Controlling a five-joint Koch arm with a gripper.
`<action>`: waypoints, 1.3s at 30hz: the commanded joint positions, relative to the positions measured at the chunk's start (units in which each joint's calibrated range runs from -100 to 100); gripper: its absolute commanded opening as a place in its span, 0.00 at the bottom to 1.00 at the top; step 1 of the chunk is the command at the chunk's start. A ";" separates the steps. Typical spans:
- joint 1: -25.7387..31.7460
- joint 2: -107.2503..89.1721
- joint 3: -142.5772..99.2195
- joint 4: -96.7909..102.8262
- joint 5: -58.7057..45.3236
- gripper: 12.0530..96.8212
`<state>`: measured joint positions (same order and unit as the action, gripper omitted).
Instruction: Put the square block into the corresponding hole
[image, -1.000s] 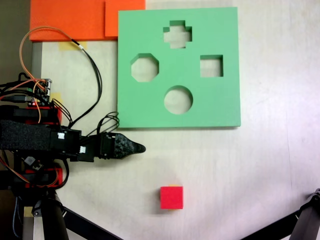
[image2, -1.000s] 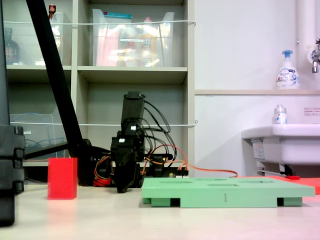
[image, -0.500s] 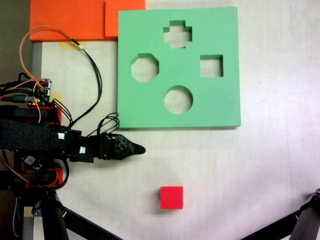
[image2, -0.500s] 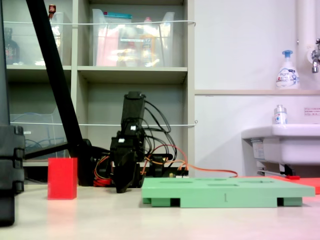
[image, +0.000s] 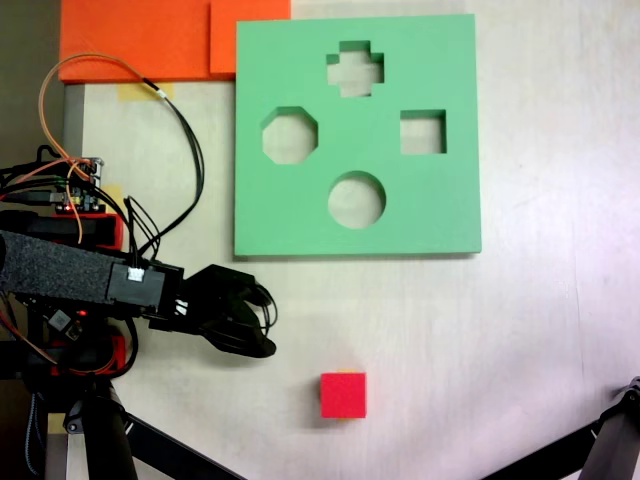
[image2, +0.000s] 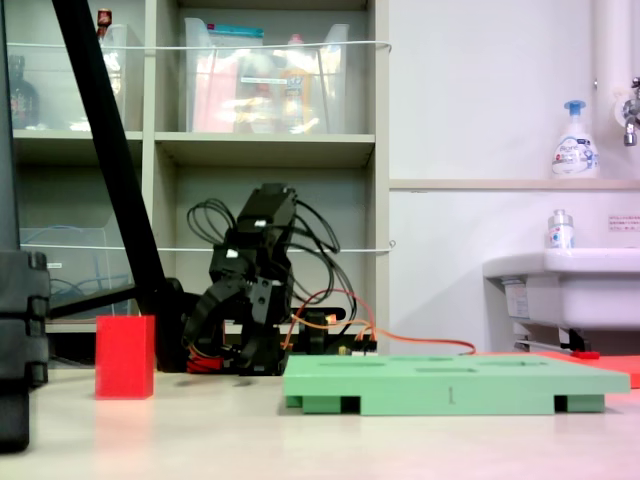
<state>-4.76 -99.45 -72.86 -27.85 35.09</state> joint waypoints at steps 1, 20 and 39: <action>0.63 -0.55 8.65 -8.11 4.00 0.35; -3.81 54.76 83.82 -60.59 8.40 0.65; -4.88 86.88 94.49 -62.90 4.25 0.99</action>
<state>-9.45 -12.59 17.39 -88.74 40.22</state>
